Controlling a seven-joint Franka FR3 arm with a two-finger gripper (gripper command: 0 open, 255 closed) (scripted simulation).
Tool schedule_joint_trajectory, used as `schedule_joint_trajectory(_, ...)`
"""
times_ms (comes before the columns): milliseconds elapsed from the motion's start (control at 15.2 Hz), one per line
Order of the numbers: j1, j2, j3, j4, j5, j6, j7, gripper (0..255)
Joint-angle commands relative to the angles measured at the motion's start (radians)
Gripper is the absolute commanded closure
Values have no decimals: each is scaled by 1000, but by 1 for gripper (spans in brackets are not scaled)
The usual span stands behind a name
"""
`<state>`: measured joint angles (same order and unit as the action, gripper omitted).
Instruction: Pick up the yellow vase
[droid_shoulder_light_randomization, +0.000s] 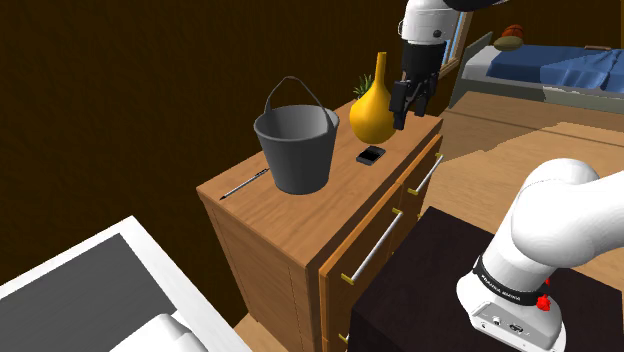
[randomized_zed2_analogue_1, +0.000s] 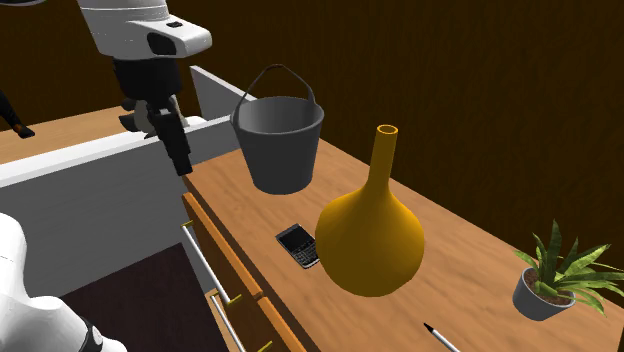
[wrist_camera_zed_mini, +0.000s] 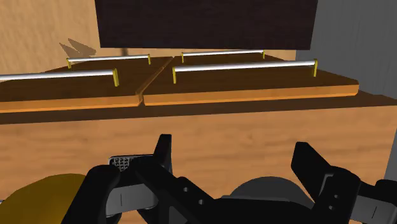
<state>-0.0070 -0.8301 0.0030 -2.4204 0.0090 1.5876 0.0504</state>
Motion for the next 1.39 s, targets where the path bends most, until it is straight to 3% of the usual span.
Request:
schedule_joint_trajectory(0, 0, 0, 0, 0, 0, 0, 0, 0)
schedule_joint_trajectory(660, -23, 339, -165, 343, -95, -49, -245, 0)
schedule_joint_trajectory(1320, -46, 749, -296, 836, -79, -175, -504, 0)
